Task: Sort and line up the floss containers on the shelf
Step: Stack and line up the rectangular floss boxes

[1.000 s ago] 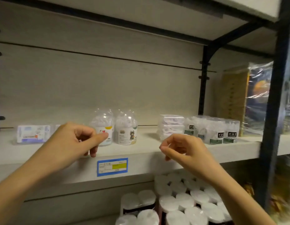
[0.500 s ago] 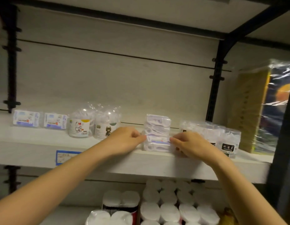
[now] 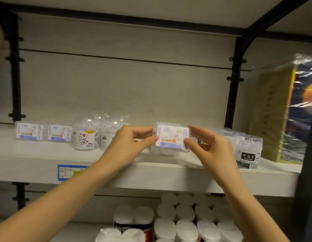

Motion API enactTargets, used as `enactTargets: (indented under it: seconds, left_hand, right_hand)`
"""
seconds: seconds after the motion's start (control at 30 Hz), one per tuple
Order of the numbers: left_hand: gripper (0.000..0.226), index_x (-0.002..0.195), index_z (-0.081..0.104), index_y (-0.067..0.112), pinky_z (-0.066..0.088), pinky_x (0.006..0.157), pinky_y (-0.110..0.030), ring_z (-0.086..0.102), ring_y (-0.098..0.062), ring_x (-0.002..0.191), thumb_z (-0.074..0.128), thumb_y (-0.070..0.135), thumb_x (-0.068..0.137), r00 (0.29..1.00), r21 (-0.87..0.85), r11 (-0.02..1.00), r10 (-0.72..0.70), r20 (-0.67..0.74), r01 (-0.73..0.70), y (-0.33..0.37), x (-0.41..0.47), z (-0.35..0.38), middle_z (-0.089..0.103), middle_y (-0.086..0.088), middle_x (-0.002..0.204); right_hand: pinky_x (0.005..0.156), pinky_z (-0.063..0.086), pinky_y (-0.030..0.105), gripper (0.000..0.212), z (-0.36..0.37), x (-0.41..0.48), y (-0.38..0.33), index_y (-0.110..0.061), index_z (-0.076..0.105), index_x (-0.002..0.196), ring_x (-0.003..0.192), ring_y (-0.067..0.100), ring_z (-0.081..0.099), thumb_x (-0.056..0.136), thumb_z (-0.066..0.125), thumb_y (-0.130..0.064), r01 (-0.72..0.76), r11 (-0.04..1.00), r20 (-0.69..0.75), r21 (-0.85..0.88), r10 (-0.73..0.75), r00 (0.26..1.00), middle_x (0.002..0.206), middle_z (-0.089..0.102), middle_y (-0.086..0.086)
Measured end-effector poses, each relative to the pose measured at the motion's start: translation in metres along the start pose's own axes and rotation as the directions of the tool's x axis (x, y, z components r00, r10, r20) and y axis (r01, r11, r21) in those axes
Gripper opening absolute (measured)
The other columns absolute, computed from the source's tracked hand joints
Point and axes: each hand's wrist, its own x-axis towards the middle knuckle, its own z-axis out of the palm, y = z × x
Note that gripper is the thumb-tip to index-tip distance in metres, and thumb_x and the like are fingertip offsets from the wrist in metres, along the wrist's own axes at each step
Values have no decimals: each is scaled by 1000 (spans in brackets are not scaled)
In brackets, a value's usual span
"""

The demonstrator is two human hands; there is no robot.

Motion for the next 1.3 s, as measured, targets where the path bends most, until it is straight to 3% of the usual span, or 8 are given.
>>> enactTargets:
  seconds: [0.1,0.2,0.33,0.5,0.63,0.83,1.13,1.3]
  left_hand:
    - [34,112,67,12,51,74,-10,68,0,92,68,6,78,999,-219,976,-11,-47,1,2,-8,-5,73,7,101]
    - [38,113,66,10,52,80,-13,68,-5,96,69,4,76,997,-261,965,-24,-70,5,1,-17,-9,73,4,103]
    - [36,108,68,11,52,75,-11,69,-5,91,70,1,74,996,-293,956,-19,-88,-8,2,-24,-25,74,4,97]
    - [42,113,66,9,55,74,-17,71,-11,92,71,6,72,990,-257,966,-23,-138,-13,4,-36,-71,74,-2,101]
    - [38,111,65,9,55,69,-15,71,-12,89,69,4,74,989,-162,986,6,-150,-31,9,-47,-129,74,-5,99]
    - [36,109,63,12,56,67,-16,71,-10,83,69,3,75,986,-4,997,69,-152,-71,4,-53,-243,73,2,96]
    - [30,107,60,8,54,62,-13,67,-2,68,66,-1,79,997,42,999,-8,-79,11,-51,-36,-355,68,-6,99]
    - [29,99,59,9,54,63,-15,64,-6,67,68,-5,76,996,88,993,-68,-52,72,-83,-29,-369,65,-12,93]
  right_hand:
    - [72,48,4,35,2,-10,-3,-26,62,111,84,-17,63,80,69,-11,39,985,-35,171,-33,999,101,66,-19]
    - [71,49,6,34,8,-16,-4,-24,64,108,85,-9,67,79,70,-6,50,966,-28,255,-44,999,101,67,-16]
    - [70,51,8,34,16,-17,-11,-21,66,109,86,-3,69,77,71,-11,73,955,5,286,-77,997,102,70,-14]
    - [68,52,13,29,47,-13,-35,-26,64,106,88,3,69,78,68,-18,78,930,73,359,-111,991,97,73,-13]
    - [71,55,22,34,90,-9,-69,-35,59,110,91,4,67,76,65,-36,116,949,154,294,-167,974,106,68,-14]
    - [80,57,31,33,183,3,-134,-30,56,114,94,7,65,83,65,-24,197,934,172,297,-255,951,110,64,-12]
    - [79,57,43,29,298,14,-178,-27,58,109,93,12,66,82,68,-22,97,964,203,247,-150,968,110,65,-6]
    - [80,57,38,32,324,13,-175,-20,58,111,90,14,67,81,69,-16,31,991,252,133,-64,966,110,65,0]
